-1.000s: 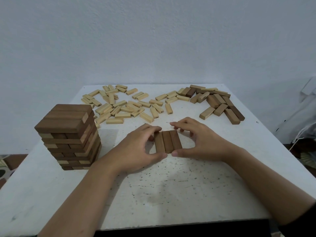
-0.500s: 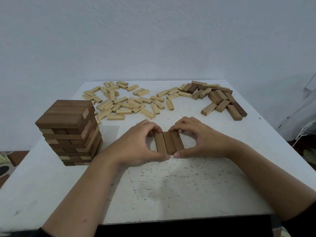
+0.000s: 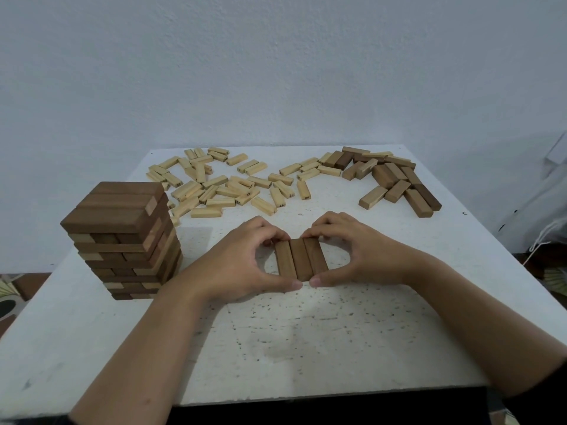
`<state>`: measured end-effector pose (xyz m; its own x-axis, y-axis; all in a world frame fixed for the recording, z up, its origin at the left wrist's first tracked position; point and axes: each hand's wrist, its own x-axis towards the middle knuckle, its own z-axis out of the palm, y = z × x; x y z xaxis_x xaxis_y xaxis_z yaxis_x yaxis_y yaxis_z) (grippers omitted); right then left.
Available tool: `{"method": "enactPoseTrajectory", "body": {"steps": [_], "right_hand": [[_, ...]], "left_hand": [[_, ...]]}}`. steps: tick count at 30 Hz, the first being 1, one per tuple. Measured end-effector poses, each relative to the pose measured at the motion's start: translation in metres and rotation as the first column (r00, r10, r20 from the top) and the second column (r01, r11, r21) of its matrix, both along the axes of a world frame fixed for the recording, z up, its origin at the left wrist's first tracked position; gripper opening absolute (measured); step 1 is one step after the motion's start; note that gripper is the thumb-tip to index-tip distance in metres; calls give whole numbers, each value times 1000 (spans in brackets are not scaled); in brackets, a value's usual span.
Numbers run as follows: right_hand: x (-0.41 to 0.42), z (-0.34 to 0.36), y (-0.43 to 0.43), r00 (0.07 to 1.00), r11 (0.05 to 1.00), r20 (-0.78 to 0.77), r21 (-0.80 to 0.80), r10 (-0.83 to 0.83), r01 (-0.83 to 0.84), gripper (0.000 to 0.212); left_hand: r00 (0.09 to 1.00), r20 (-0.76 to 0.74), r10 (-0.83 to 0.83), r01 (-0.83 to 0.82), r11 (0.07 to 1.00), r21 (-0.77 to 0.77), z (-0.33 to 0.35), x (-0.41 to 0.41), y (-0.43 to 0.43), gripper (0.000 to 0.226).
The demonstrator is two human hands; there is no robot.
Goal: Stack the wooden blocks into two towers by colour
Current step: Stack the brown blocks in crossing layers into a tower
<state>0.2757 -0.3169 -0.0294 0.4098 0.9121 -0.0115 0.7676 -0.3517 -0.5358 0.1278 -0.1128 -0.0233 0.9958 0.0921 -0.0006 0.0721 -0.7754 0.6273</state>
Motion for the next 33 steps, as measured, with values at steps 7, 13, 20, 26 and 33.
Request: {"method": "enactPoseTrajectory", "body": {"steps": [7, 13, 20, 26, 33], "right_hand": [[-1, 0, 0, 999, 1000, 45, -5, 17, -17, 67], [-3, -1, 2, 997, 1000, 82, -4, 14, -13, 71], [-4, -1, 1, 998, 1000, 68, 18, -4, 3, 71], [-3, -2, 0, 999, 999, 40, 31, -23, 22, 76], [-3, -2, 2, 999, 999, 31, 37, -17, 16, 68]], "left_hand": [[1000, -12, -21, 22, 1000, 23, 1, 2, -1, 72], [1000, -10, -23, 23, 1000, 2, 0, 1, -2, 68], [1000, 2, -12, 12, 1000, -11, 0, 1, 1, 72], [1000, 18, 5, -6, 1000, 20, 0, 0, 1, 80], [1000, 20, 16, -16, 999, 30, 1, 0, 0, 74]]}}
